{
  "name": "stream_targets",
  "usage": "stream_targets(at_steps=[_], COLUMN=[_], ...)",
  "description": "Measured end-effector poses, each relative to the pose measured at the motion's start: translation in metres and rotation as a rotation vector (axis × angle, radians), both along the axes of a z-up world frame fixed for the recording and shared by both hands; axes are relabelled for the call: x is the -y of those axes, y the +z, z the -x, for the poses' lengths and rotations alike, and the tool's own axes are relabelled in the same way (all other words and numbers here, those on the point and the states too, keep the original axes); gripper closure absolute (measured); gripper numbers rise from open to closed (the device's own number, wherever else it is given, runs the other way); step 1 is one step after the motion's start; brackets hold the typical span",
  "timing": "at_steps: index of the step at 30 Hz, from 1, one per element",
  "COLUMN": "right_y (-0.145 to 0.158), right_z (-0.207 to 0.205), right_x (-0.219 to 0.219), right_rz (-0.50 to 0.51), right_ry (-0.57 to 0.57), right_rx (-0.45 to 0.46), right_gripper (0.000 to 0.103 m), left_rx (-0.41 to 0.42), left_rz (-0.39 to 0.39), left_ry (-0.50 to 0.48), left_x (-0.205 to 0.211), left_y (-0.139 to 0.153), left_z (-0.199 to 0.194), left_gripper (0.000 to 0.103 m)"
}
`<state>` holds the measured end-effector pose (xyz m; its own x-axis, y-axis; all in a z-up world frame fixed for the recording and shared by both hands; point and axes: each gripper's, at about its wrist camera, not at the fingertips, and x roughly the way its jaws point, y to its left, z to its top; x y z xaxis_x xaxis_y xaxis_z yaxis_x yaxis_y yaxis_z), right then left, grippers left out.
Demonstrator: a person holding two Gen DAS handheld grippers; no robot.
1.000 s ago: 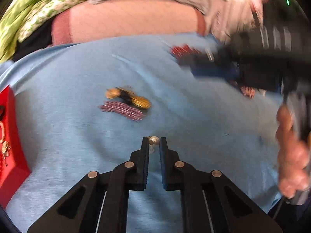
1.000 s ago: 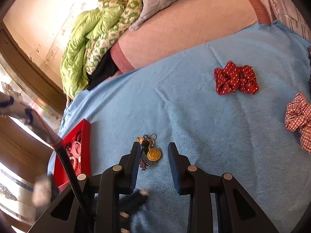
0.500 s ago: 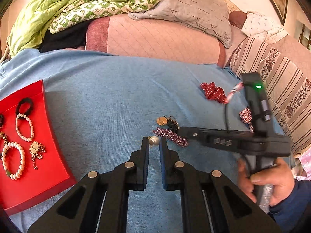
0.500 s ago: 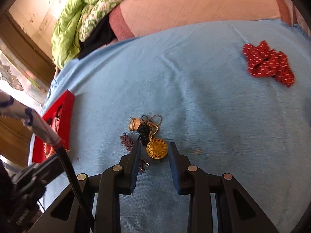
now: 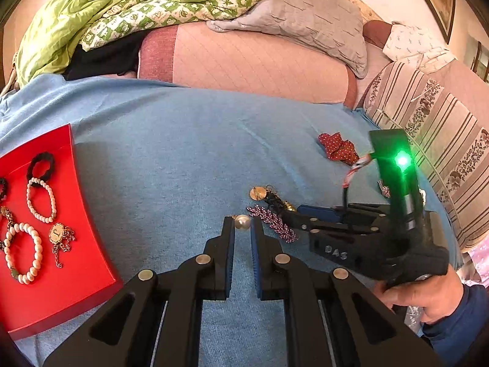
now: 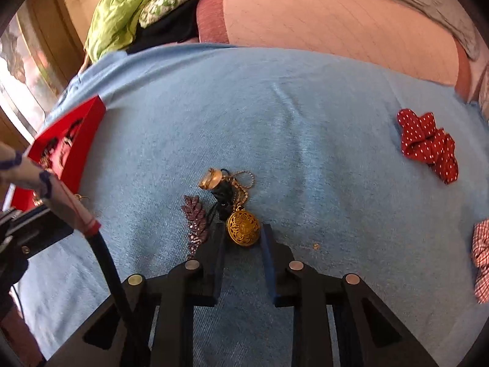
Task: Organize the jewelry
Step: 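Grasp the small pearl earring with the left tool while the right grasps the gold locket pendant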
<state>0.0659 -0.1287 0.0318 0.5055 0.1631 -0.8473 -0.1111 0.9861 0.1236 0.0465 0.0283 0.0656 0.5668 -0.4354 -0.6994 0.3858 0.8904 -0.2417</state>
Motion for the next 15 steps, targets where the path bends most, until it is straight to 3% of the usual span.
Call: stream_targets(at_steps=[5, 11, 15], right_y=[0.024, 0.068, 0.084], right_z=[0.013, 0.039, 0.049], right_x=[0.015, 0.040, 0.039], right_rz=[-0.089, -0.249, -0.297], right_ry=[-0.032, -0.057, -0.035], right_rx=[0.059, 0.214, 0.265], right_gripper=[0.079, 0.079, 0.079], left_rx=[0.012, 0.030, 0.036], left_rz=[0.010, 0.016, 0.013], left_ry=[0.008, 0.017, 0.016], left_x=[-0.004, -0.009, -0.009], left_y=[0.003, 0.008, 0.009], left_z=[0.000, 0.000, 0.001], left_gripper=[0.093, 0.093, 0.093])
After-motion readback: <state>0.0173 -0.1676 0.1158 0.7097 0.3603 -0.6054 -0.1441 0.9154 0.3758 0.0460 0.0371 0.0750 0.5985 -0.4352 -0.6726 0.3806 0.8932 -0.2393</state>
